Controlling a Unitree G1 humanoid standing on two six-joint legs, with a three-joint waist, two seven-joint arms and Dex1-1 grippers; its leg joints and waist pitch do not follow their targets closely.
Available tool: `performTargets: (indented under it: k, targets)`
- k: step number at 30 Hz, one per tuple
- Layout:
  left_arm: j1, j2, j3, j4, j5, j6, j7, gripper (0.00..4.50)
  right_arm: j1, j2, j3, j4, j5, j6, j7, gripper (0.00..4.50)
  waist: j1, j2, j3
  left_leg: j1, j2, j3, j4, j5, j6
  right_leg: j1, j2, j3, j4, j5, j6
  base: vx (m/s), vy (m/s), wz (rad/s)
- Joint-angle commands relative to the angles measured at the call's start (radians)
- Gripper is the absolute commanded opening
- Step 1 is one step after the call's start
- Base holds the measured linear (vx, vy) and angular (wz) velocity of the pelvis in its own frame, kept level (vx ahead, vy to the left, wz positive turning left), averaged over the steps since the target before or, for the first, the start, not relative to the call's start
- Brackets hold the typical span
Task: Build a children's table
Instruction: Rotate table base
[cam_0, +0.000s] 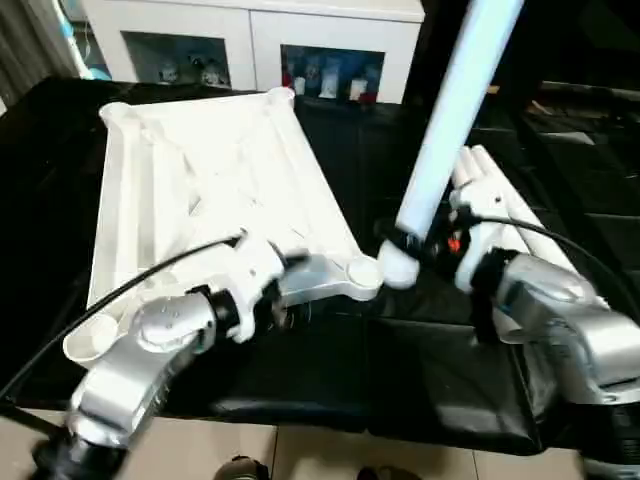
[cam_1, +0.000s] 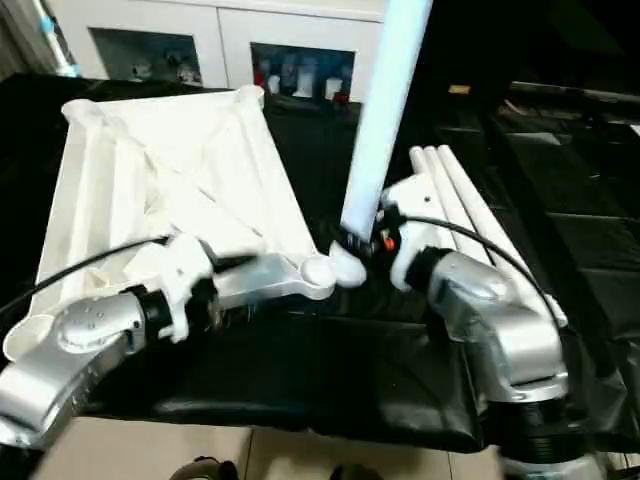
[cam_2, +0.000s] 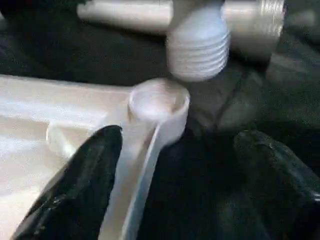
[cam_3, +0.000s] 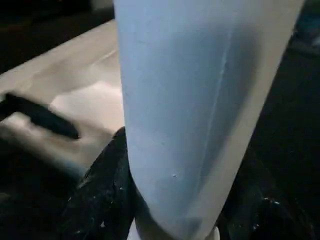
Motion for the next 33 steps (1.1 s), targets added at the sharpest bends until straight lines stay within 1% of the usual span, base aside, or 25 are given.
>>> performTargets:
  k: [1, 2, 3, 4, 5, 6, 7, 8, 9, 10, 14, 15, 17, 18, 19, 20, 21, 22, 23, 25, 26, 29, 33]
  targets:
    - [-0.015, 0.007, -0.02, 0.012, 0.032, 0.021, -0.012, 3.98, 0.001, -0.011, 0.004, -0.011, 0.014, 0.004, 0.023, 1.85, -0.002, 0.007, -0.056, 0.028, 0.053, -0.016, -0.083, -0.13, 0.04, 0.037, -0.054, 0.043, -0.056, -0.054, -0.219, 0.0, 0.0, 0.0]
    - [-0.081, 0.03, -0.041, 0.087, 0.081, 0.056, -0.014, 3.98, 0.001, -0.026, 0.01, -0.022, 0.019, -0.001, 0.048, 1.85, -0.002, 0.019, -0.049, 0.027, 0.053, -0.017, -0.086, -0.155, 0.032, 0.036, -0.056, 0.044, -0.06, -0.079, -0.229, 0.0, 0.0, 0.0]
    - [-0.106, 0.032, -0.044, 0.12, 0.093, 0.066, -0.014, 3.8, 0.0, -0.031, 0.012, -0.025, 0.021, -0.003, 0.057, 1.85, -0.003, 0.011, -0.051, 0.032, 0.051, -0.015, -0.084, -0.173, 0.026, 0.036, -0.055, 0.045, -0.061, -0.099, -0.231, 0.0, 0.0, 0.0]
    - [-0.123, 0.031, -0.044, 0.144, 0.099, 0.071, -0.011, 3.69, -0.002, -0.033, 0.012, -0.027, 0.022, -0.002, 0.059, 1.85, -0.002, 0.017, -0.048, 0.029, 0.051, -0.018, -0.085, -0.174, 0.022, 0.037, -0.057, 0.045, -0.059, -0.105, -0.234, 0.0, 0.0, 0.0]
    - [-0.129, 0.03, -0.044, 0.153, 0.101, 0.066, -0.011, 3.61, -0.002, -0.033, 0.012, -0.027, 0.023, -0.001, 0.059, 1.85, -0.003, 0.015, -0.048, 0.028, 0.051, -0.017, -0.086, -0.176, 0.021, 0.039, -0.057, 0.045, -0.061, -0.111, -0.237, 0.0, 0.0, 0.0]
    - [-0.147, 0.028, -0.043, 0.181, 0.105, 0.05, -0.019, 3.61, -0.003, -0.034, 0.01, -0.028, 0.024, 0.002, 0.057, 1.85, -0.004, 0.017, -0.047, 0.028, 0.053, -0.019, -0.085, -0.171, 0.019, 0.04, -0.06, 0.044, -0.061, -0.109, -0.244, 0.0, 0.0, 0.0]
    - [-0.171, 0.031, -0.045, 0.206, 0.095, 0.048, -0.052, 3.58, -0.004, -0.032, 0.006, -0.032, 0.027, 0.006, 0.05, 1.85, -0.005, 0.027, -0.045, 0.025, 0.052, -0.02, -0.084, -0.157, 0.02, 0.042, -0.062, 0.044, -0.059, -0.093, -0.256, 0.0, 0.0, 0.0]
    - [-0.18, 0.034, -0.047, 0.213, 0.088, 0.055, -0.069, 3.49, -0.005, -0.032, 0.004, -0.032, 0.028, 0.008, 0.051, 1.85, -0.007, 0.026, -0.045, 0.025, 0.051, -0.019, -0.084, -0.152, 0.023, 0.042, -0.06, 0.044, -0.059, -0.085, -0.261, 0.0, 0.0, 0.0]
    - [-0.189, 0.039, -0.049, 0.218, 0.071, 0.079, -0.091, 3.34, -0.003, -0.034, 0.002, -0.036, 0.027, 0.011, 0.049, 1.85, -0.007, 0.028, -0.046, 0.025, 0.051, -0.02, -0.084, -0.147, 0.025, 0.043, -0.061, 0.044, -0.058, -0.074, -0.266, 0.0, 0.0, 0.0]
    - [-0.194, 0.039, -0.05, 0.224, 0.069, 0.087, -0.098, 3.19, -0.004, -0.035, 0.001, -0.036, 0.026, 0.013, 0.051, 1.85, -0.007, 0.03, -0.045, 0.026, 0.052, -0.019, -0.083, -0.127, 0.035, 0.044, -0.061, 0.043, -0.054, -0.038, -0.285, 0.0, 0.0, 0.0]
    - [-0.205, 0.036, -0.052, 0.233, 0.052, 0.132, -0.122, 3.03, -0.005, -0.037, -0.003, -0.032, 0.022, 0.018, 0.05, 1.85, -0.007, 0.032, -0.043, 0.024, 0.054, -0.017, -0.082, -0.108, 0.054, 0.046, -0.063, 0.043, -0.052, -0.016, -0.304, 0.0, 0.0, 0.0]
    - [-0.205, 0.035, -0.052, 0.233, 0.051, 0.134, -0.123, 2.87, -0.005, -0.037, -0.003, -0.032, 0.022, 0.019, 0.05, 1.85, -0.007, 0.032, -0.043, 0.025, 0.054, -0.017, -0.083, -0.111, 0.056, 0.046, -0.062, 0.043, -0.054, -0.019, -0.305, 0.0, 0.0, 0.0]
    - [-0.207, 0.032, -0.052, 0.234, 0.051, 0.138, -0.133, 2.78, -0.006, -0.04, -0.002, -0.032, 0.02, 0.025, 0.051, 1.85, -0.007, 0.032, -0.042, 0.025, 0.055, -0.017, -0.083, -0.115, 0.059, 0.046, -0.062, 0.042, -0.055, -0.029, -0.307, 0.0, 0.0, 0.0]
    - [-0.209, 0.029, -0.051, 0.237, 0.054, 0.134, -0.138, 2.65, -0.007, -0.041, -0.002, -0.032, 0.021, 0.027, 0.052, 1.85, -0.007, 0.032, -0.039, 0.026, 0.056, -0.018, -0.085, -0.13, 0.057, 0.045, -0.063, 0.042, -0.058, -0.057, -0.305, 0.0, 0.0, 0.0]
    - [-0.21, 0.026, -0.047, 0.23, 0.053, 0.14, -0.139, 2.65, -0.009, -0.044, -0.001, -0.029, 0.021, 0.029, 0.054, 1.85, -0.008, 0.028, -0.039, 0.026, 0.057, -0.017, -0.086, -0.134, 0.056, 0.045, -0.063, 0.042, -0.059, -0.066, -0.303, 0.0, 0.0, 0.0]
    - [-0.211, 0.025, -0.046, 0.231, 0.054, 0.142, -0.141, 2.53, -0.01, -0.045, 0.0, -0.028, 0.023, 0.029, 0.053, 1.85, -0.008, 0.031, -0.037, 0.026, 0.057, -0.017, -0.087, -0.146, 0.049, 0.044, -0.065, 0.044, -0.062, -0.093, -0.298, 0.0, 0.0, 0.0]
    - [-0.212, 0.025, -0.046, 0.231, 0.055, 0.144, -0.143, 2.42, -0.011, -0.046, 0.001, -0.027, 0.024, 0.029, 0.052, 1.85, -0.008, 0.031, -0.037, 0.026, 0.057, -0.017, -0.087, -0.146, 0.049, 0.044, -0.065, 0.044, -0.062, -0.093, -0.298, 0.0, 0.0, 0.0]
    - [-0.213, 0.025, -0.048, 0.233, 0.058, 0.143, -0.146, 2.42, -0.013, -0.046, 0.002, -0.026, 0.024, 0.029, 0.051, 1.85, -0.008, 0.027, -0.037, 0.026, 0.057, -0.017, -0.088, -0.149, 0.047, 0.044, -0.065, 0.044, -0.062, -0.105, -0.294, 0.0, 0.0, 0.0]
    - [-0.215, 0.026, -0.049, 0.235, 0.062, 0.144, -0.148, 2.34, -0.015, -0.046, 0.003, -0.025, 0.024, 0.029, 0.051, 1.85, -0.008, 0.028, -0.036, 0.026, 0.058, -0.017, -0.089, -0.153, 0.044, 0.042, -0.065, 0.044, -0.064, -0.117, -0.288, 0.0, 0.0, 0.0]
    - [-0.215, 0.027, -0.051, 0.241, 0.069, 0.142, -0.148, 2.2, -0.019, -0.044, 0.006, -0.023, 0.024, 0.029, 0.051, 1.85, -0.009, 0.029, -0.036, 0.026, 0.058, -0.018, -0.089, -0.151, 0.043, 0.042, -0.064, 0.044, -0.064, -0.117, -0.286, 0.0, 0.0, 0.0]
    - [-0.215, 0.028, -0.052, 0.245, 0.071, 0.138, -0.149, 2.02, -0.021, -0.043, 0.006, -0.022, 0.024, 0.029, 0.052, 1.85, -0.009, 0.028, -0.036, 0.026, 0.058, -0.018, -0.089, -0.148, 0.044, 0.042, -0.065, 0.044, -0.063, -0.113, -0.285, 0.0, 0.0, 0.0]
    - [-0.21, 0.036, -0.057, 0.25, 0.073, 0.12, -0.167, 1.93, -0.025, -0.041, 0.008, -0.019, 0.024, 0.03, 0.054, 1.85, -0.009, 0.027, -0.035, 0.026, 0.058, -0.017, -0.089, -0.146, 0.046, 0.041, -0.065, 0.044, -0.064, -0.113, -0.284, 0.0, 0.0, 0.0]
    - [-0.204, 0.045, -0.06, 0.259, 0.086, 0.108, -0.182, 1.59, -0.033, -0.04, 0.01, -0.015, 0.025, 0.031, 0.054, 1.85, -0.01, 0.026, -0.034, 0.026, 0.058, -0.017, -0.091, -0.141, 0.048, 0.04, -0.065, 0.045, -0.064, -0.113, -0.281, 0.0, 0.0, 0.0]
